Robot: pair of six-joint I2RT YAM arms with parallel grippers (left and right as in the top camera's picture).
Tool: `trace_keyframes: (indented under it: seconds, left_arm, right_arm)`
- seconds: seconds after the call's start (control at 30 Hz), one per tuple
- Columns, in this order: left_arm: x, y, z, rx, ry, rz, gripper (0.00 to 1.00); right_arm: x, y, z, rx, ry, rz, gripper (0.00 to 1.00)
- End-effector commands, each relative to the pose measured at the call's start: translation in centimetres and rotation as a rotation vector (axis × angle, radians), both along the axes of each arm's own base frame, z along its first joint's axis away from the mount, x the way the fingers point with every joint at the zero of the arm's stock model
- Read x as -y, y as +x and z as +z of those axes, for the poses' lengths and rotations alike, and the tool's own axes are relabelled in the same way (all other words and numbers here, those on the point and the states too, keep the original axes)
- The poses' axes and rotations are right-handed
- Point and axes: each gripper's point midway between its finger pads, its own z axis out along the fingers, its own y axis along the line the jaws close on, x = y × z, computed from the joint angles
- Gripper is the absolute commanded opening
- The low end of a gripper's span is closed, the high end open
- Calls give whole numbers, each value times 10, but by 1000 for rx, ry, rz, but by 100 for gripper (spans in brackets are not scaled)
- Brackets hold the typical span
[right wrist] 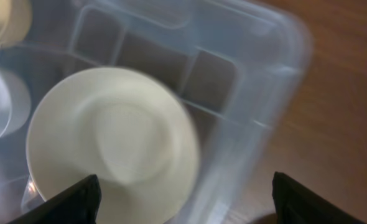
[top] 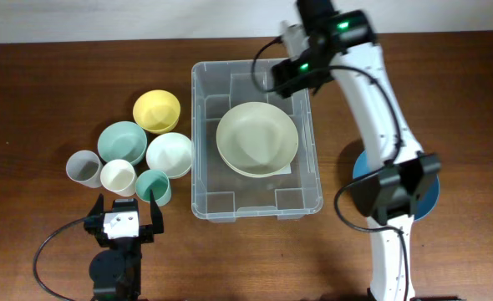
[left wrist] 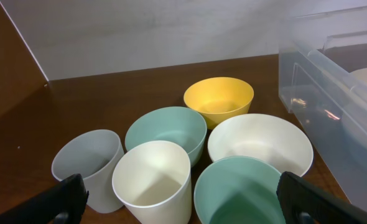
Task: Pack container
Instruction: 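Lift the second cream bowl and stack it into the bin bowl, then move the right gripper to the blue bowl and grasp its rim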
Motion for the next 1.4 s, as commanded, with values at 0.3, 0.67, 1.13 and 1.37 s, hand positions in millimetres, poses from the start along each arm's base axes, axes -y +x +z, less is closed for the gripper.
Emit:
trace_keyframes:
  seconds: [0.3,0.67,1.13,1.37]
  left_arm:
    - [2,0,-2,-3,11,-14,100]
    - [2,0,-2,-3,11,-14,99]
    - [2,0,-2,-3,11,-14,99]
    - [2,0,-2,-3,11,-14,99]
  right_arm:
    - [173,-28,50,-39,38,-475,84]
    - [237,-43,31,-112,24,-665,83]
    - [220,-118,173,243,58,-691,85]
    - [225,-199,167,203,-53,-828,86]
